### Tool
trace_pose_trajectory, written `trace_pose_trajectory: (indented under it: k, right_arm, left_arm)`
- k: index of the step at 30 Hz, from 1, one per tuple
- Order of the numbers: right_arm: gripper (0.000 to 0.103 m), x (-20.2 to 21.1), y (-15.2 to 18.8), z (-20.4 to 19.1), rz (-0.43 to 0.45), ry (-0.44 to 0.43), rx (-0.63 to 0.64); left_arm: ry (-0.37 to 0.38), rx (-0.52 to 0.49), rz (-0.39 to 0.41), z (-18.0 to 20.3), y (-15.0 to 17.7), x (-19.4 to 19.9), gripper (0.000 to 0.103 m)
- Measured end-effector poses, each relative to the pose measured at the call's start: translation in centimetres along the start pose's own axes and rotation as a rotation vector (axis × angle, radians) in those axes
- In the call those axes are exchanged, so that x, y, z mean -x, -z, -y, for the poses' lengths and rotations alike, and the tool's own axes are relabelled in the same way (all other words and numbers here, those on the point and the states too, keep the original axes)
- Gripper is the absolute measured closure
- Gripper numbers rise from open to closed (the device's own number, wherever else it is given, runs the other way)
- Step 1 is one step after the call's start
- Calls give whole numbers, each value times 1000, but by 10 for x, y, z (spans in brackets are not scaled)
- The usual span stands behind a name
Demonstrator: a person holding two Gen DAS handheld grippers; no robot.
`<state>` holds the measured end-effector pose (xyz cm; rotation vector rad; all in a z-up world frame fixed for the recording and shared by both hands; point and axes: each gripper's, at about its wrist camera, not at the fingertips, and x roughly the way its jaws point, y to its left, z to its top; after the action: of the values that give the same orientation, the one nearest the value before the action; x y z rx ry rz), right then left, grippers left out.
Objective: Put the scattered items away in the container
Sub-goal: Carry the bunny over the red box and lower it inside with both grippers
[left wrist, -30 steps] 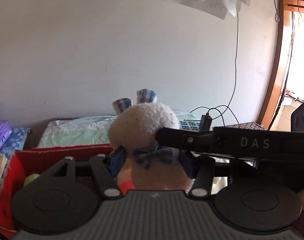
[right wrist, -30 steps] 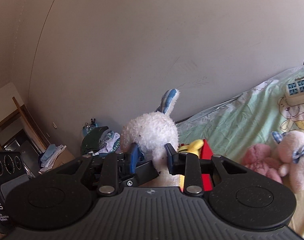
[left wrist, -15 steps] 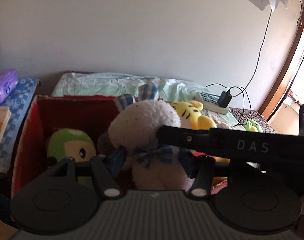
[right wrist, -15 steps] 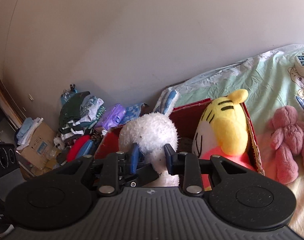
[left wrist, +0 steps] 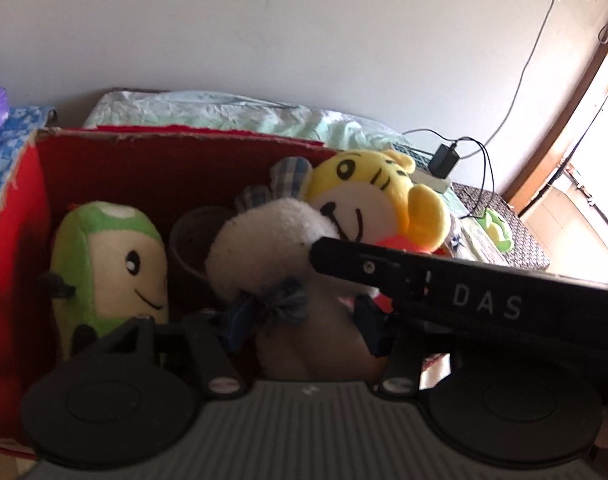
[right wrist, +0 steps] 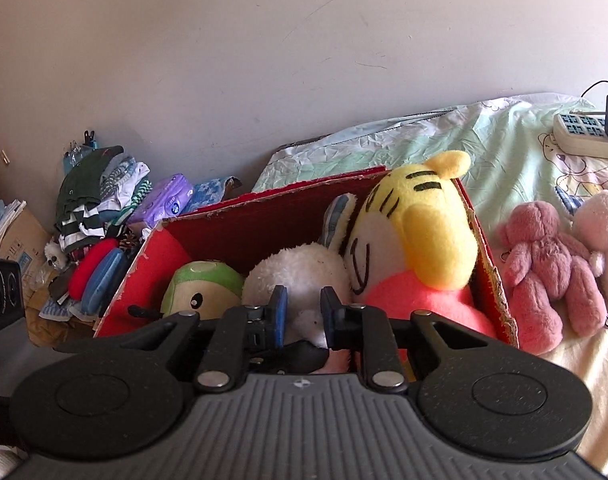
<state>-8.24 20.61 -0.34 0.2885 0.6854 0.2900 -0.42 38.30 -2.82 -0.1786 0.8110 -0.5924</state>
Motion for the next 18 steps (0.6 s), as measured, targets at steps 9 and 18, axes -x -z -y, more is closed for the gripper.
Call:
trace_pose_trajectory:
  k: [9,18]
  right_arm:
    - [81,1,0,8,4,-63,-50]
    - [82,-3,0,9,-9,-57,-58]
  left_arm:
    - [-23,-65,-12,13,5,-11,39]
    - [-2,-41,-15,9,8,-15,39]
